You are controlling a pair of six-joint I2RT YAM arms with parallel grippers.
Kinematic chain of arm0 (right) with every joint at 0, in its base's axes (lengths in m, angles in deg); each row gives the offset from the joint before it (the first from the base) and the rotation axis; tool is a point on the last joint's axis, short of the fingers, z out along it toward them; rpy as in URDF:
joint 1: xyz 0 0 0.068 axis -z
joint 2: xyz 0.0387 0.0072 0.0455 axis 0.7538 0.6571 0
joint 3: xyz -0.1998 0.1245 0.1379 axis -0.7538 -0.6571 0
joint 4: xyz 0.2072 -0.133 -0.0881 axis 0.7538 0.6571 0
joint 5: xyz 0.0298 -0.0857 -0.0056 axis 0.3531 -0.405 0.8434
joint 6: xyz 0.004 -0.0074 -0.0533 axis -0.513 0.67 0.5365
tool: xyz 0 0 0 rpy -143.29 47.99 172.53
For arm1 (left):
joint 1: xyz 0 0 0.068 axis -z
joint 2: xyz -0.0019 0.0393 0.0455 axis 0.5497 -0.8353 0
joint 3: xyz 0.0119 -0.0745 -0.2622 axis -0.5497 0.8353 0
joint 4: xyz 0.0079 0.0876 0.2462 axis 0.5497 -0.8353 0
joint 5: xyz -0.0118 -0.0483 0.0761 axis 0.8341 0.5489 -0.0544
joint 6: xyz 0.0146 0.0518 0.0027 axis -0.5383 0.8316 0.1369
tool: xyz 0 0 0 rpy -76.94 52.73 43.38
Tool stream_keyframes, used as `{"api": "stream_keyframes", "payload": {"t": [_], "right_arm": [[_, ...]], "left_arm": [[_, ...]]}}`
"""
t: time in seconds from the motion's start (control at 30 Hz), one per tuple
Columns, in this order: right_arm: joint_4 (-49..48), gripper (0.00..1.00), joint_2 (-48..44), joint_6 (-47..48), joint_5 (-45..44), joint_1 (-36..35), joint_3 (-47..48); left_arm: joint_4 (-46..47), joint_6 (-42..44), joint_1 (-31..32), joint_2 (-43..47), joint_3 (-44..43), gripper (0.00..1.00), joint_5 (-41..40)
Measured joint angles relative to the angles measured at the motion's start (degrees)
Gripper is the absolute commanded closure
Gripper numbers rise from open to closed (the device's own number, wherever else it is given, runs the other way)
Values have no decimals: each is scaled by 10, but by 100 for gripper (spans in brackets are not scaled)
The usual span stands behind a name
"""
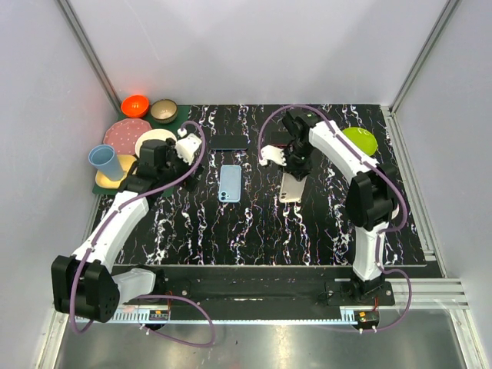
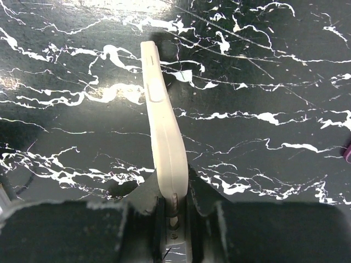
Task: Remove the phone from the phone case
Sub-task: Place the phone case at the center of the board.
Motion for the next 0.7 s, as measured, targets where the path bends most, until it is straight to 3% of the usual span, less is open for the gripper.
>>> {"api": "stream_keyframes", "payload": {"t": [0.2, 0.33, 0.7], "right_arm": [[-3, 100, 36, -3, -7, 0, 11], [11, 85, 55, -8, -10, 0, 38], [6, 69, 82, -45, -36, 0, 63]], "left_arm": [[5, -2, -4, 1, 9, 1, 7], [6, -5, -9, 2, 10, 1, 10], [11, -8, -16, 5, 18, 1, 15]]}}
